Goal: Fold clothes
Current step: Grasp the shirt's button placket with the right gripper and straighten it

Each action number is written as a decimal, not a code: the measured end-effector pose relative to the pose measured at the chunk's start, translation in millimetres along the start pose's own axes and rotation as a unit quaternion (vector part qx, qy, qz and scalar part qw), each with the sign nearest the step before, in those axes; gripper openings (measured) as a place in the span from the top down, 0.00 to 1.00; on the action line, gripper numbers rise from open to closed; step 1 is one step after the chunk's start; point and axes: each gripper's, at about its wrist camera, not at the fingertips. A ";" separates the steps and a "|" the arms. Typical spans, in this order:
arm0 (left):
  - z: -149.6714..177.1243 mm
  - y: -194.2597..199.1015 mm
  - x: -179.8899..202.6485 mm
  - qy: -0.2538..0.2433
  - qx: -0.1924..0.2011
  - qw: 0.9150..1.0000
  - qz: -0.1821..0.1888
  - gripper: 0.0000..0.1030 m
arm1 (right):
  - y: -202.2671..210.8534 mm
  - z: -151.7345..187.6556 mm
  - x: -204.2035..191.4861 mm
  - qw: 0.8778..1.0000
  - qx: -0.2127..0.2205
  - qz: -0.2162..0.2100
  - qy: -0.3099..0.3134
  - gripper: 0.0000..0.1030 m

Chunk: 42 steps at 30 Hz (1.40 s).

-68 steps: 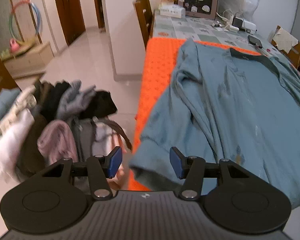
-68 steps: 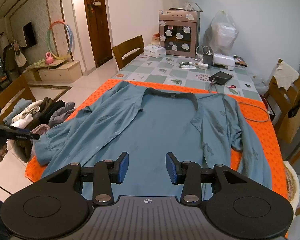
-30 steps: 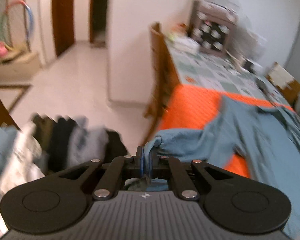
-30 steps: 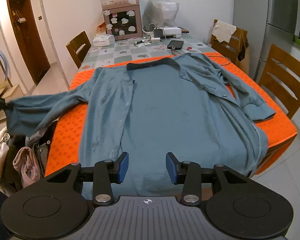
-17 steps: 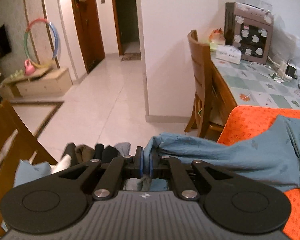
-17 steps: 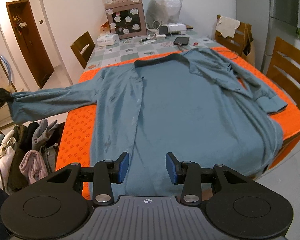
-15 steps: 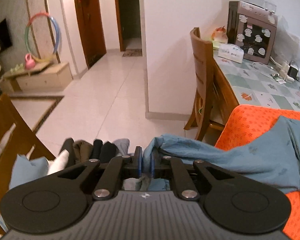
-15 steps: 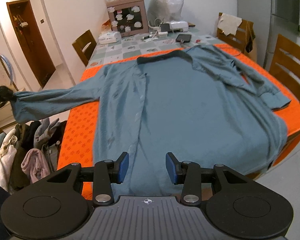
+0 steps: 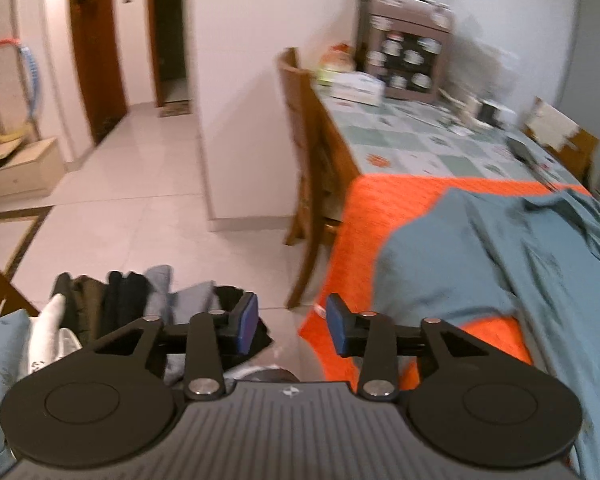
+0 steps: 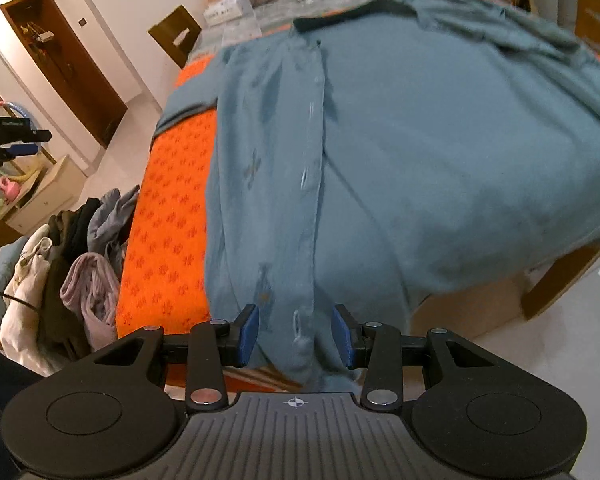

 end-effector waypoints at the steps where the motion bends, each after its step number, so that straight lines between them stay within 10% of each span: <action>1: 3.4 3.9 6.0 -0.012 0.000 1.000 0.006 0.54 | -4.9 2.3 0.9 1.000 -0.005 -0.002 -0.004 0.58; 12: 33.0 20.6 43.0 -0.065 -0.006 0.997 0.047 0.51 | -17.2 -0.3 13.0 0.999 -0.019 -0.042 -0.021 0.95; 29: 74.8 46.2 129.9 -0.049 -0.005 0.998 0.023 0.51 | 70.3 -135.7 85.6 0.995 0.021 0.007 0.094 0.96; 42: 140.3 105.7 236.8 0.097 -0.020 0.991 -0.090 0.51 | 36.9 -219.8 132.1 0.963 -0.050 -0.091 0.249 0.84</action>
Point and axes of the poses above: each gripper's, at about its wrist camera, not at the fingertips, and y roughly against the way its jaws point, x to its right, z to its underside, and after that the axes turned 2 degrees about -y, right-handed
